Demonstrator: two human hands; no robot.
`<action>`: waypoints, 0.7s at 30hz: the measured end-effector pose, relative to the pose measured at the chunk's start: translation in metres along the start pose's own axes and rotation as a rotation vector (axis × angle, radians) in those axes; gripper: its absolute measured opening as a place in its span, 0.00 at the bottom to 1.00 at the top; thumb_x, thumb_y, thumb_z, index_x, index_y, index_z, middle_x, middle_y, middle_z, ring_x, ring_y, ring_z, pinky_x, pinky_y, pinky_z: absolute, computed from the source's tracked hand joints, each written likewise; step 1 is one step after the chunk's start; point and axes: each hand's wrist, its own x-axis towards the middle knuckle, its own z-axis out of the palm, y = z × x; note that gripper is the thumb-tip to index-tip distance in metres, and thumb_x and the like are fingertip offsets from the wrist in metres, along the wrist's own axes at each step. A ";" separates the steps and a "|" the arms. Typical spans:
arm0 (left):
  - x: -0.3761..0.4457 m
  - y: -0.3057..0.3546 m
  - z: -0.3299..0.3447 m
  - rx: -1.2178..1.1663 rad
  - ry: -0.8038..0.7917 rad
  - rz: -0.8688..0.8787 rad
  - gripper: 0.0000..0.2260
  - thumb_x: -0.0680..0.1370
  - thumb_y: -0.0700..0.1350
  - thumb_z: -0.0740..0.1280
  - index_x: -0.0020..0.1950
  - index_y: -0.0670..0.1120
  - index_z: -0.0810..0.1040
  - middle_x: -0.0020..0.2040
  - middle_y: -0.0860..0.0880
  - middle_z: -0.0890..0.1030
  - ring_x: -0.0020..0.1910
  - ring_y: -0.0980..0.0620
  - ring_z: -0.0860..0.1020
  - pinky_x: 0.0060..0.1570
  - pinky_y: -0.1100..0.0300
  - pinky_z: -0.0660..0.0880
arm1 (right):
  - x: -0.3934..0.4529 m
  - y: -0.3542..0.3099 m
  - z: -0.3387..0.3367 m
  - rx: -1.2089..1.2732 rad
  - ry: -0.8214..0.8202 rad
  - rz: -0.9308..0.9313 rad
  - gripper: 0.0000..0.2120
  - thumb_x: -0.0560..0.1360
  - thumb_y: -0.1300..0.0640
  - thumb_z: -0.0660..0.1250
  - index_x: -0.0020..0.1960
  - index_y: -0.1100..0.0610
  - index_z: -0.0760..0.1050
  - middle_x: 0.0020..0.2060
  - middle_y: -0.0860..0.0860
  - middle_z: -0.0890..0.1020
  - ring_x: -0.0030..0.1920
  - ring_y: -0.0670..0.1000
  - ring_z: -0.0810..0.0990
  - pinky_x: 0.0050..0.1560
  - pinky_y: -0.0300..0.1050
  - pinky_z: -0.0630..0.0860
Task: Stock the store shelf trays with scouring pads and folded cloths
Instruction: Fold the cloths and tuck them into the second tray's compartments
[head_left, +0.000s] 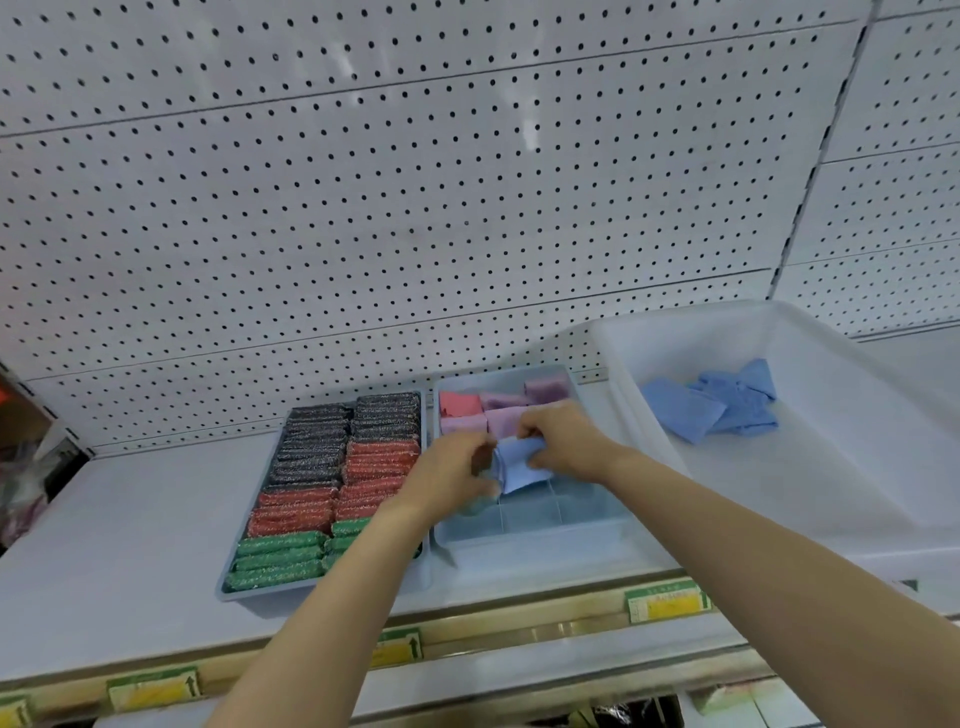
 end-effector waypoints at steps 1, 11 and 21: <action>-0.002 -0.004 0.004 0.040 -0.042 0.001 0.10 0.65 0.44 0.71 0.45 0.51 0.76 0.41 0.55 0.79 0.42 0.50 0.77 0.39 0.57 0.74 | 0.000 0.003 0.007 0.001 -0.007 0.015 0.10 0.64 0.62 0.68 0.41 0.50 0.71 0.37 0.50 0.76 0.40 0.55 0.76 0.39 0.46 0.71; 0.001 -0.025 0.021 0.251 -0.032 0.048 0.06 0.73 0.46 0.68 0.49 0.50 0.77 0.47 0.50 0.82 0.46 0.45 0.79 0.43 0.54 0.75 | 0.000 0.000 0.030 -0.331 -0.013 -0.040 0.09 0.69 0.61 0.65 0.49 0.55 0.75 0.47 0.55 0.82 0.48 0.58 0.80 0.41 0.44 0.69; 0.010 -0.020 0.028 0.187 -0.048 0.084 0.15 0.74 0.46 0.63 0.61 0.48 0.72 0.58 0.49 0.78 0.54 0.46 0.76 0.52 0.52 0.74 | 0.003 -0.018 0.031 -0.338 -0.130 0.006 0.12 0.71 0.53 0.65 0.50 0.57 0.79 0.49 0.57 0.83 0.51 0.58 0.81 0.48 0.46 0.74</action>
